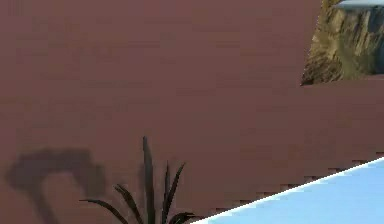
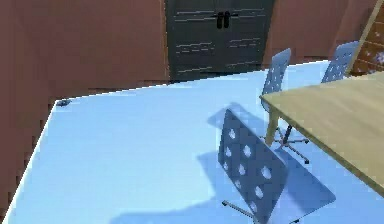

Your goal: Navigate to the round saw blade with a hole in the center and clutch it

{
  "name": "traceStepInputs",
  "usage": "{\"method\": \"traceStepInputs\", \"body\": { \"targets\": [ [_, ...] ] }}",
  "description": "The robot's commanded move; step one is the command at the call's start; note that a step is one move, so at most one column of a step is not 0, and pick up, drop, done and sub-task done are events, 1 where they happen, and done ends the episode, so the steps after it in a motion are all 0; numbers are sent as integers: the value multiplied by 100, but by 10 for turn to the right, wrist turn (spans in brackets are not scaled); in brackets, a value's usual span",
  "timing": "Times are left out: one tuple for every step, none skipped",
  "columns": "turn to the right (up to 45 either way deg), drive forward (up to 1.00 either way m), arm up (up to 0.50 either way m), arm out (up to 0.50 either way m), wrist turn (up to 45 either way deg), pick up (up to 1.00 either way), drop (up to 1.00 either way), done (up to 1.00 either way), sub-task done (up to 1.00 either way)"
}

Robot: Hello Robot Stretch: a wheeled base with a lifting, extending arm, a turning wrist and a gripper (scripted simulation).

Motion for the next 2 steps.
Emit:
{"method": "traceStepInputs", "body": {
  "targets": [
    [450, 0, 0, 0, 0, 0, 0, 0, 0],
    [210, 0, 0, 0, 0, 0, 0, 0, 0]
  ]
}}
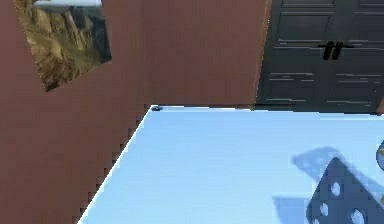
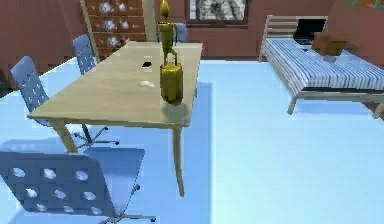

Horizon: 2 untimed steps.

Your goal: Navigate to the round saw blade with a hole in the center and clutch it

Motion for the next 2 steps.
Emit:
{"method": "traceStepInputs", "body": {
  "targets": [
    [0, 100, 0, 0, 0, 0, 0, 0, 0],
    [0, 100, 0, 0, 0, 0, 0, 0, 0]
  ]
}}
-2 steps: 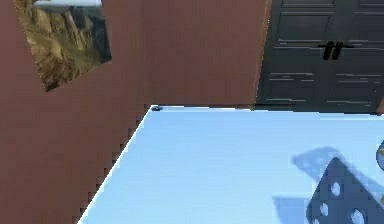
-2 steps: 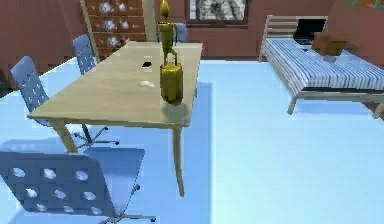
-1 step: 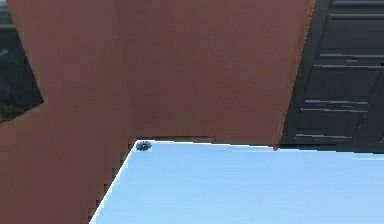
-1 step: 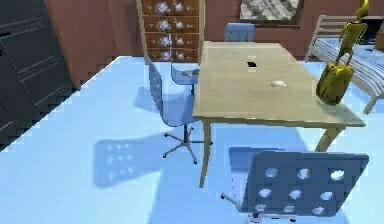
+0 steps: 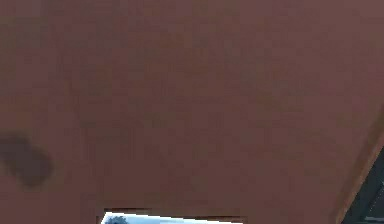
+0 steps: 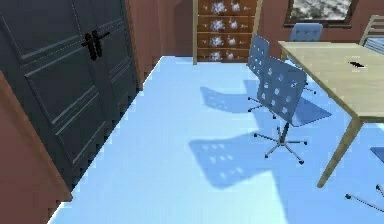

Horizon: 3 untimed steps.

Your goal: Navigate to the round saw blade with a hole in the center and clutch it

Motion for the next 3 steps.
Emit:
{"method": "traceStepInputs", "body": {
  "targets": [
    [60, 0, 0, 0, 0, 0, 0, 0, 0],
    [0, 40, 0, 0, 0, 0, 0, 0, 0],
    [-450, 0, 0, 0, 0, 0, 0, 0, 0]
  ]
}}
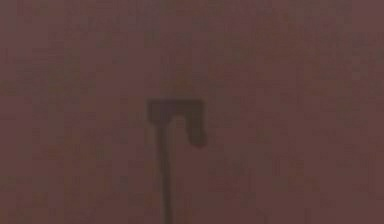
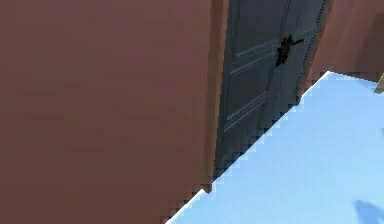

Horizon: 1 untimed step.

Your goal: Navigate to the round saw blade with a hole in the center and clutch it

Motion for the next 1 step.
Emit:
{"method": "traceStepInputs", "body": {
  "targets": [
    [-450, 0, 0, 0, 0, 0, 0, 0, 0]
  ]
}}
